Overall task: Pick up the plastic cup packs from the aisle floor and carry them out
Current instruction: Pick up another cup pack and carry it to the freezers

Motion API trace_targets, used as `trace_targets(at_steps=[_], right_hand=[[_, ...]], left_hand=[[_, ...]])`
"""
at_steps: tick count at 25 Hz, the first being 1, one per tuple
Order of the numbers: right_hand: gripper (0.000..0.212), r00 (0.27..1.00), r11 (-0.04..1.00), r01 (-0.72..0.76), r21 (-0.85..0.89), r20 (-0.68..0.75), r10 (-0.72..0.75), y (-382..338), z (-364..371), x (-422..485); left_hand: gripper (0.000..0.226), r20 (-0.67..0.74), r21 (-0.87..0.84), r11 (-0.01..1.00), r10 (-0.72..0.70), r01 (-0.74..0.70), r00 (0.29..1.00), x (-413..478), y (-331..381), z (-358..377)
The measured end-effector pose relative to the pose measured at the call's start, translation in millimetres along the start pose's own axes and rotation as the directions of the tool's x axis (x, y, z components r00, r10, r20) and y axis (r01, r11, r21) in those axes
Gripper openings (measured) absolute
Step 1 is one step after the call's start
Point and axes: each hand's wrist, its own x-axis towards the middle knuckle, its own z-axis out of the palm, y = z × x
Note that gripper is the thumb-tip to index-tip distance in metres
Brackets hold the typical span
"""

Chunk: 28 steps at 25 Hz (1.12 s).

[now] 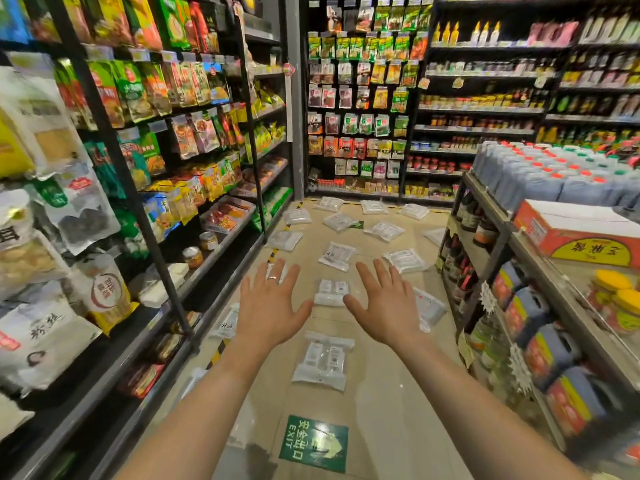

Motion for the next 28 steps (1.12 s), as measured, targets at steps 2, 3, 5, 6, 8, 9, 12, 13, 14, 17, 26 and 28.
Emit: trace_targets(at_steps=[2,3,5,6,8,9,12,13,14,17,26,28], right_hand=[[0.072,1.000,1.000,-0.009,-0.003,0.001,0.009,-4.2,14.0,22.5],[0.072,1.000,1.000,-0.013,-0.004,-0.001,0.013,-3.9,22.4,35.0],[0.072,0.999,0.999,-0.033,0.001,0.006,0.033,0.6,40.2,59.5],[0.072,0.999,0.999,-0.048,0.008,0.012,0.047,4.4,49.9,72.3],[0.072,0.997,0.997,-0.071,0.022,0.030,0.070,15.1,70.9,101.0],[0.072,0.996,0.997,-0.078,0.028,0.037,0.077,20.8,81.0,115.6],[0.072,0.995,0.995,-0.085,0.043,0.056,0.082,45.4,118.3,174.0],[0.072,0.994,0.995,-0.088,0.045,0.065,0.085,54.9,133.5,198.1],[0.072,0.993,0.995,-0.092,0.043,0.083,0.089,64.1,148.6,221.7],[0.072,0.982,0.994,-0.098,0.038,0.166,0.090,92.2,188.2,290.8],[0.072,0.938,0.991,-0.131,0.018,0.327,0.118,160.1,311.0,426.3],[0.074,0.923,0.988,-0.152,0.029,0.360,0.132,167.9,351.3,439.8]], left_hand=[[0.074,0.013,0.001,1.000,0.018,-0.018,1.000,23.7,-12.2,15.5],[0.074,0.027,0.003,1.000,0.027,-0.028,0.999,37.2,-16.1,25.0],[0.074,0.071,0.002,0.999,0.042,-0.042,0.997,63.8,-19.5,44.7],[0.074,0.091,-0.003,0.999,0.050,-0.050,0.995,77.2,-19.3,55.9],[0.074,0.114,0.001,0.997,0.073,-0.073,0.991,105.7,-16.7,81.5],[0.074,0.119,0.008,0.997,0.081,-0.082,0.990,119.6,-15.2,92.9],[0.075,0.158,0.011,0.996,0.082,-0.085,0.984,171.9,-8.2,136.1],[0.075,0.179,0.011,0.996,0.085,-0.089,0.980,193.9,-5.8,153.4],[0.075,0.205,0.011,0.996,0.086,-0.090,0.975,216.0,-3.3,170.8],[0.075,0.262,-0.001,0.997,0.070,-0.073,0.963,283.6,5.4,224.7],[0.075,0.404,-0.065,0.997,0.055,-0.031,0.913,419.6,9.8,375.3],[0.075,0.447,-0.070,0.997,0.071,-0.044,0.892,432.7,-1.0,417.8]])
